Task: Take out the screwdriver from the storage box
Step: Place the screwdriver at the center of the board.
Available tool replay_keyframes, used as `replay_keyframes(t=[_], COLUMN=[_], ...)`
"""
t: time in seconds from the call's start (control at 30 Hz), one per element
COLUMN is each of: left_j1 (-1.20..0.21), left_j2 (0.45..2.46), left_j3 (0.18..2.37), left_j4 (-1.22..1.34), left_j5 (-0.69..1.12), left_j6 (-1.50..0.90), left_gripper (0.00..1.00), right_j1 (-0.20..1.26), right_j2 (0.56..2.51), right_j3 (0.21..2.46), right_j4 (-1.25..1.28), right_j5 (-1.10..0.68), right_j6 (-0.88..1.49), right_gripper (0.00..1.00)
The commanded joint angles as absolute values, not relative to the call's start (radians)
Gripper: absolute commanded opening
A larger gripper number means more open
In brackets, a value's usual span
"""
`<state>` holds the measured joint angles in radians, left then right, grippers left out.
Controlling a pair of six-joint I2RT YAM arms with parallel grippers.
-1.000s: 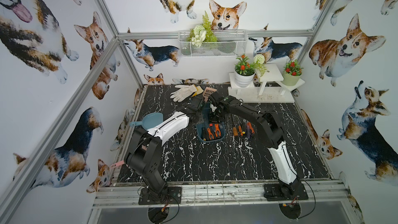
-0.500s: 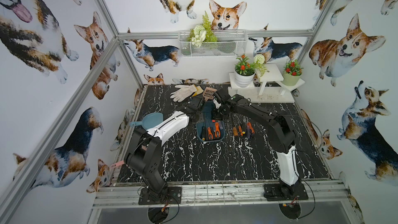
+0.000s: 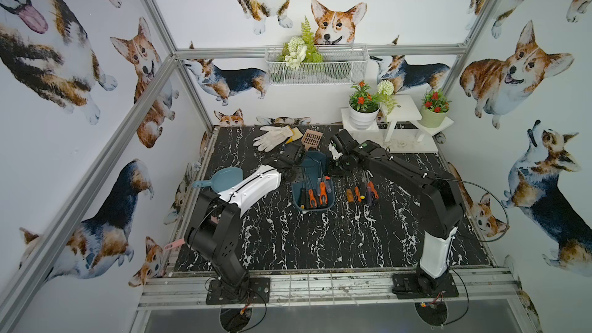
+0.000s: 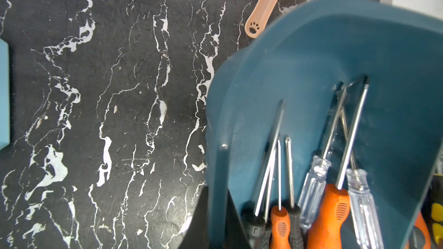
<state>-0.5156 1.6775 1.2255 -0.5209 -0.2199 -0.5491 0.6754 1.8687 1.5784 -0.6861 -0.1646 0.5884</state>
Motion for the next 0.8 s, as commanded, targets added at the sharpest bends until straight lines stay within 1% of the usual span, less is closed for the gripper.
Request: replay_keyframes(t=[0.0, 0.3, 0.77], left_j1=[-0.516, -0.517, -0.515], left_j2=[1.678, 1.675, 1.667], left_j3=[1.230, 1.223, 1.212], left_j4=[-0.482, -0.476, -0.491], left_j5=[-0.208, -0.207, -0.213], left_j6=[-0.555, -0.555, -0.550], left_gripper=[0.00, 0.00, 0.00], right_j1=[0.668, 0.659, 0.658], right_j2=[1.827, 1.799, 1.889], right_j3=[1.554, 1.507, 1.464], right_j4=[-0.696, -0.823, -0.911], right_j5=[-0.149, -0.042, -0.008], right_j6=[0.546, 0.454, 0.404], right_gripper=[0.00, 0.00, 0.00])
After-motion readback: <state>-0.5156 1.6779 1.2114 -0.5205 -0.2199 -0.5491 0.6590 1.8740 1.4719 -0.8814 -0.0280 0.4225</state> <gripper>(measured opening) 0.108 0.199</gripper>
